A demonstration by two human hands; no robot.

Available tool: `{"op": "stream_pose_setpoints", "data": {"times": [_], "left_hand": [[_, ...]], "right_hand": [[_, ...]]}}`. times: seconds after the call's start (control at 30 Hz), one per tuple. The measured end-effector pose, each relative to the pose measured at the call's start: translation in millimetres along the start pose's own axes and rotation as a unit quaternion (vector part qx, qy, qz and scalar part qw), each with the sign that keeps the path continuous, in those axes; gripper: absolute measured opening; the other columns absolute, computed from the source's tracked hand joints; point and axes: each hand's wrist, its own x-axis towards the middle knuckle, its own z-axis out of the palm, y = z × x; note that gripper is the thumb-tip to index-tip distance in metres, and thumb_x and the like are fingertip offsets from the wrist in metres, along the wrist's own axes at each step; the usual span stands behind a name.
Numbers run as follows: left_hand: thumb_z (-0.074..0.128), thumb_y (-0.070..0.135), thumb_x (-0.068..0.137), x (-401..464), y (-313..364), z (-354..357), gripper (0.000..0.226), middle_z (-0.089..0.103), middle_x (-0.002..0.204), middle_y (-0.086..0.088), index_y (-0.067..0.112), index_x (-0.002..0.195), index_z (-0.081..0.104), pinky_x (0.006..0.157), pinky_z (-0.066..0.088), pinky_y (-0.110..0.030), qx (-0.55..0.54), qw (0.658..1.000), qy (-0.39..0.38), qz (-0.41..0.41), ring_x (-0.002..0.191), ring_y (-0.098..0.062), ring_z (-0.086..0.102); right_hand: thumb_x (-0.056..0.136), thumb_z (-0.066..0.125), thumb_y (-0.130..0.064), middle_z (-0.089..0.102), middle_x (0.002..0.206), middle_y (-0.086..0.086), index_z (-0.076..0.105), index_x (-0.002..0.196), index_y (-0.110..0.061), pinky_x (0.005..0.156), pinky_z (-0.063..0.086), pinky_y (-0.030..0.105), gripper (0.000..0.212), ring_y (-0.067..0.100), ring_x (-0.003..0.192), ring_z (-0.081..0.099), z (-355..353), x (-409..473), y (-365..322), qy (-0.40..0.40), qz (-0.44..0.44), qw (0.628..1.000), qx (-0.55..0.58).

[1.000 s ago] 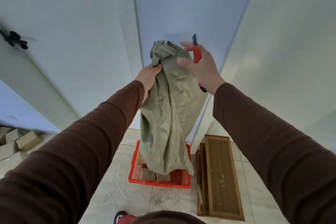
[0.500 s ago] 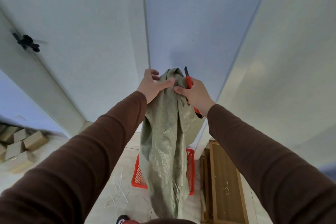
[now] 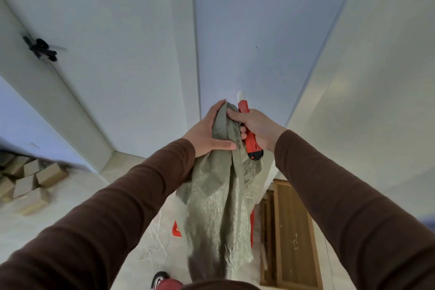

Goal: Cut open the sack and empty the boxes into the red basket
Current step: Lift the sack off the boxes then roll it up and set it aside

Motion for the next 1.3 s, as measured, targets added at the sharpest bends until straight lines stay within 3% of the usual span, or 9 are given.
{"op": "stream_pose_setpoints", "data": {"times": [0.3, 0.43, 0.53, 0.7, 0.8, 0.93, 1.03, 1.17, 1.3], "left_hand": [[0.092, 0.03, 0.068, -3, -17, 0, 0.05, 0.077, 0.104, 0.0, 0.023, 0.113, 0.07, 0.088, 0.059, -0.034, -0.094, 0.988, 0.081, -0.094, 0.097, -0.018, 0.074], [0.089, 0.039, 0.07, -8, -22, -7, 0.041, 0.08, 0.096, 0.003, 0.023, 0.105, 0.074, 0.078, 0.061, -0.029, -0.129, 0.976, 0.101, -0.146, 0.091, -0.018, 0.077], [0.084, 0.046, 0.075, -5, -20, -13, 0.04, 0.081, 0.093, -0.001, 0.018, 0.103, 0.076, 0.079, 0.062, -0.031, -0.113, 0.973, 0.109, -0.168, 0.091, -0.022, 0.077], [0.079, 0.056, 0.072, 0, -17, -10, 0.052, 0.08, 0.097, -0.009, 0.014, 0.102, 0.079, 0.094, 0.059, -0.045, -0.149, 0.965, 0.108, -0.185, 0.096, -0.028, 0.076], [0.08, 0.059, 0.071, 3, -16, -5, 0.053, 0.08, 0.092, -0.008, 0.013, 0.097, 0.078, 0.091, 0.059, -0.041, -0.177, 0.955, 0.115, -0.21, 0.097, -0.03, 0.076], [0.08, 0.064, 0.063, 5, -16, -3, 0.074, 0.078, 0.104, -0.015, 0.008, 0.111, 0.075, 0.102, 0.054, -0.047, -0.232, 0.929, 0.091, -0.272, 0.103, -0.032, 0.073], [0.069, 0.078, 0.059, 4, -12, -5, 0.095, 0.07, 0.121, -0.012, 0.01, 0.124, 0.062, 0.103, 0.051, -0.044, -0.097, 0.958, 0.085, -0.256, 0.109, -0.028, 0.067], [0.08, 0.074, 0.047, -7, -15, -5, 0.126, 0.027, 0.157, -0.002, 0.032, 0.152, 0.024, 0.116, 0.037, -0.046, 0.092, 0.985, 0.063, -0.132, 0.14, -0.026, 0.036], [0.089, 0.057, 0.053, -16, -31, 10, 0.14, -0.005, 0.167, 0.016, 0.045, 0.156, -0.005, 0.123, 0.024, -0.046, 0.217, 0.974, -0.026, -0.066, 0.153, -0.023, 0.016]], "right_hand": [[0.096, 0.076, -0.035, 0.065, 0.071, -0.001, 0.058, 0.121, -0.011, 0.042, 0.042, 0.022, 0.039, 0.008, 0.041, 0.048, -7, -4, 5, 0.032, -0.049, 0.996, -0.073], [0.09, 0.082, -0.041, 0.064, 0.123, -0.013, 0.063, 0.134, -0.037, 0.069, 0.049, 0.016, 0.048, -0.009, 0.083, 0.065, -18, -6, 16, 0.058, -0.145, 0.955, -0.251], [0.084, 0.086, -0.044, 0.07, 0.106, -0.028, 0.058, 0.146, -0.037, 0.072, 0.049, 0.008, 0.068, -0.014, 0.088, 0.066, -16, -7, 31, -0.005, -0.126, 0.957, -0.262], [0.072, 0.091, -0.053, 0.06, 0.143, -0.014, 0.036, 0.158, -0.041, 0.1, 0.053, 0.022, 0.103, -0.003, 0.123, 0.06, 1, -4, 54, -0.05, -0.116, 0.964, -0.234], [0.066, 0.094, -0.052, 0.06, 0.138, -0.013, 0.039, 0.154, -0.033, 0.101, 0.049, 0.026, 0.105, 0.004, 0.124, 0.06, 12, -1, 60, -0.021, -0.112, 0.965, -0.237], [0.071, 0.093, -0.046, 0.071, 0.112, -0.012, 0.06, 0.118, -0.033, 0.087, 0.052, 0.025, 0.058, 0.005, 0.102, 0.067, 16, 6, 64, 0.033, -0.124, 0.96, -0.25], [0.075, 0.09, -0.045, 0.075, 0.109, -0.004, 0.068, 0.119, -0.024, 0.093, 0.058, 0.041, 0.053, 0.018, 0.1, 0.071, 12, 10, 70, 0.084, -0.113, 0.962, -0.233], [0.074, 0.086, -0.046, 0.078, 0.112, 0.003, 0.072, 0.125, -0.019, 0.097, 0.059, 0.05, 0.059, 0.027, 0.103, 0.074, 2, 11, 72, 0.14, -0.067, 0.972, -0.179], [0.074, 0.089, -0.04, 0.083, 0.092, 0.002, 0.078, 0.105, -0.021, 0.076, 0.065, 0.038, 0.038, 0.025, 0.09, 0.079, 6, 13, 67, 0.105, -0.035, 0.986, -0.128]]}}
